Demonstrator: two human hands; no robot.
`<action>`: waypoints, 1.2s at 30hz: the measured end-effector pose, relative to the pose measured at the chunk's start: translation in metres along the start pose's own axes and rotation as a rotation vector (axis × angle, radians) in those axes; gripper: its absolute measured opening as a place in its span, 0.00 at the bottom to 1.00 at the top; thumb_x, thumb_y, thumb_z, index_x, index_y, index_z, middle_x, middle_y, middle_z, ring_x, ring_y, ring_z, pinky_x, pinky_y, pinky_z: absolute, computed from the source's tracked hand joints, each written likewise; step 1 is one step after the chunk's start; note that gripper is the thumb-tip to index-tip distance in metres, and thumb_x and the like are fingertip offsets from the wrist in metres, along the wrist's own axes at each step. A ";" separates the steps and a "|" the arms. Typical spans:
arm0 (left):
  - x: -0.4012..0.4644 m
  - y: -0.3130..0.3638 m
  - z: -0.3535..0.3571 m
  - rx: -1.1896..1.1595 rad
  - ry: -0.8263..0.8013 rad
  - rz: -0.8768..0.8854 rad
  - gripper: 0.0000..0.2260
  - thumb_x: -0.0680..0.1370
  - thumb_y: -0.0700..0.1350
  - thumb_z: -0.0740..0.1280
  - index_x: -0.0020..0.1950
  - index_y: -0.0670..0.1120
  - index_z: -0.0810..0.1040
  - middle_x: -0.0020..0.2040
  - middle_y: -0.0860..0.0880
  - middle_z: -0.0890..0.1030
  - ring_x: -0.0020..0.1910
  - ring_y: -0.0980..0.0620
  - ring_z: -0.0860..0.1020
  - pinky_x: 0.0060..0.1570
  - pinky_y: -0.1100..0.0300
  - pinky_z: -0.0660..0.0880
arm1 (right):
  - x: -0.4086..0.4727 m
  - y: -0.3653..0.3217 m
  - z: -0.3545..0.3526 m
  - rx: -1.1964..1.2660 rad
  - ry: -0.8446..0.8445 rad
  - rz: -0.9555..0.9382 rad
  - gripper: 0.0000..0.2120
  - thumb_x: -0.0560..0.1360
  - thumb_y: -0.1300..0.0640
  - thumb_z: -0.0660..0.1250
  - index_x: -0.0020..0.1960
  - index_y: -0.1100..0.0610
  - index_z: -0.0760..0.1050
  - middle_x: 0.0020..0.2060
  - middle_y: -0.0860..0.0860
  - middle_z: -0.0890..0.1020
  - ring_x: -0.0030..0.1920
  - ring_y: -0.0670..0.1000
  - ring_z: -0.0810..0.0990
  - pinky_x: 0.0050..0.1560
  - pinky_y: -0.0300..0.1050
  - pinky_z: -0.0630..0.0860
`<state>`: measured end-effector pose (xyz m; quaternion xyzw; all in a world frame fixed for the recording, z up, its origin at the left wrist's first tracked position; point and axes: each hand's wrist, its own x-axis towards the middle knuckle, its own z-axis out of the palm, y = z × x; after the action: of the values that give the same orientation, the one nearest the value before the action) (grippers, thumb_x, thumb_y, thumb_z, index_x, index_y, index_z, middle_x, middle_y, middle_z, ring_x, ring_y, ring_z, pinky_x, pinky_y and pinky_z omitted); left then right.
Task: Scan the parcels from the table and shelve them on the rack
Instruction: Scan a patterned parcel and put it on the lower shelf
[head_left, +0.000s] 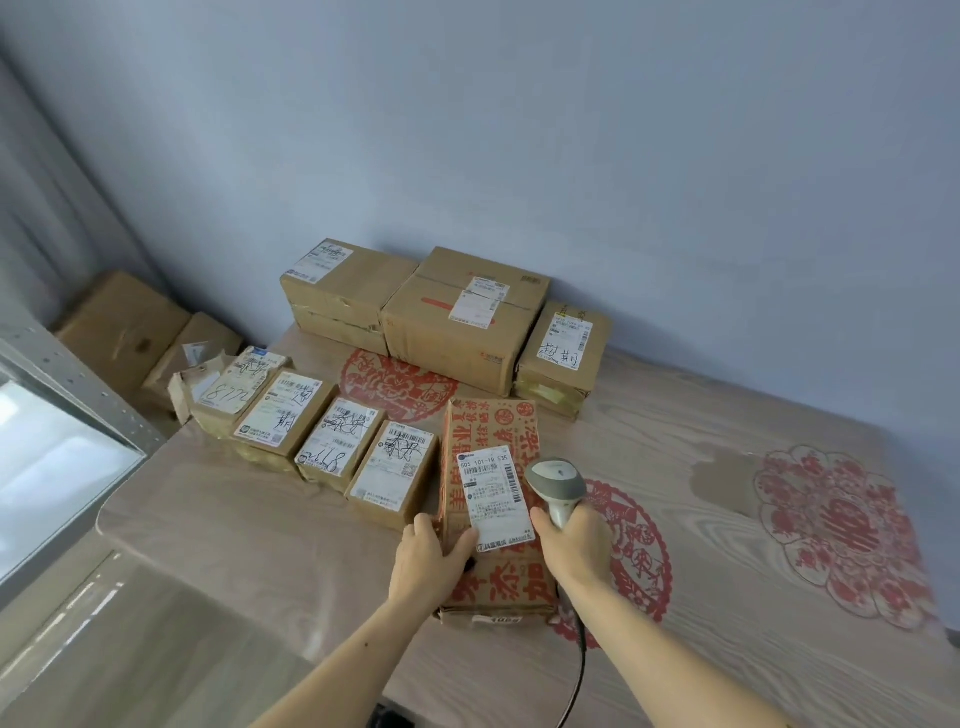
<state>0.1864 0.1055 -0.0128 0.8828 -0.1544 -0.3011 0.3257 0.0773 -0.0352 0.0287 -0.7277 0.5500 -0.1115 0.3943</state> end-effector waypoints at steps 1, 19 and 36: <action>0.004 -0.006 0.002 -0.042 -0.030 -0.036 0.33 0.74 0.68 0.67 0.67 0.46 0.67 0.62 0.47 0.71 0.60 0.48 0.75 0.56 0.51 0.78 | -0.001 0.000 0.000 -0.007 -0.004 -0.015 0.11 0.75 0.52 0.73 0.45 0.58 0.74 0.35 0.48 0.78 0.37 0.51 0.78 0.31 0.40 0.68; 0.011 -0.010 0.004 -0.624 -0.415 -0.132 0.34 0.69 0.63 0.70 0.72 0.57 0.64 0.61 0.50 0.82 0.55 0.51 0.84 0.51 0.56 0.81 | -0.004 0.007 0.008 -0.009 -0.015 -0.023 0.11 0.75 0.51 0.73 0.50 0.55 0.75 0.40 0.48 0.79 0.42 0.52 0.79 0.40 0.42 0.70; -0.006 0.008 -0.010 -0.819 -0.416 0.080 0.42 0.68 0.69 0.74 0.74 0.75 0.54 0.73 0.55 0.73 0.69 0.49 0.75 0.68 0.43 0.73 | -0.030 -0.018 -0.032 0.115 0.137 -0.137 0.10 0.73 0.51 0.75 0.45 0.54 0.75 0.35 0.47 0.80 0.38 0.51 0.81 0.34 0.41 0.71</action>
<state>0.1879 0.1072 0.0015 0.5955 -0.1189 -0.4953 0.6212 0.0600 -0.0218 0.0712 -0.7305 0.5172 -0.2190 0.3886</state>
